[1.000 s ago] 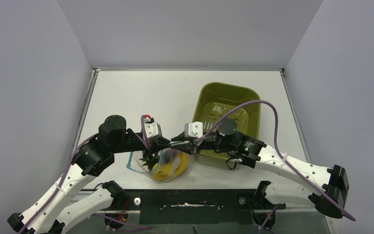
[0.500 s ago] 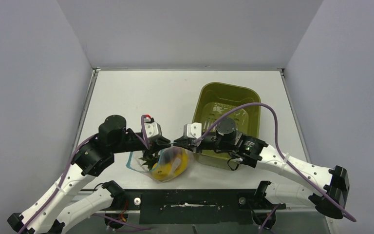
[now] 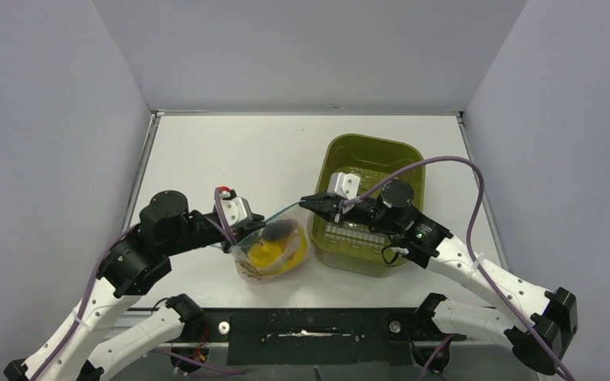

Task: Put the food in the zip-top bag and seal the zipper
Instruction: Zip the zipper food storage bag at the center of the board.

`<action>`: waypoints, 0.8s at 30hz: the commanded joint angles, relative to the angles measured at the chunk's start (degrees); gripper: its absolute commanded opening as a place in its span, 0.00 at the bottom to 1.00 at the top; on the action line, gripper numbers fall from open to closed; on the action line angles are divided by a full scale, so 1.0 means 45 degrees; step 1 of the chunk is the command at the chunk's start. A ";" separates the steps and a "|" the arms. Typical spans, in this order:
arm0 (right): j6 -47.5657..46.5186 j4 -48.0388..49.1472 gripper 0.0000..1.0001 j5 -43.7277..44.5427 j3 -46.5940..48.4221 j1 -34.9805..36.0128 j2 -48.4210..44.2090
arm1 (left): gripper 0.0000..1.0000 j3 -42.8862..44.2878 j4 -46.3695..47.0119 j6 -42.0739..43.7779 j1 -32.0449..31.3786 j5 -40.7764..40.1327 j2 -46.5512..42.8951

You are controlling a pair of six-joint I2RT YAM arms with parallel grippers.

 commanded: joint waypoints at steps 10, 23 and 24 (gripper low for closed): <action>0.0970 0.2812 0.00 0.1188 -0.0307 -0.3180 0.0658 | 0.00 0.1096 -0.2088 0.0819 0.0033 -0.2188 -0.1745; 0.1954 0.4270 0.00 0.1429 -0.0860 -0.4560 0.1719 | 0.00 0.1798 -0.2861 0.0431 0.0011 -0.3885 -0.2181; 0.1989 0.4244 0.00 0.1321 -0.0768 -0.4569 0.1829 | 0.00 0.1687 -0.2703 0.0249 0.0014 -0.3930 -0.2218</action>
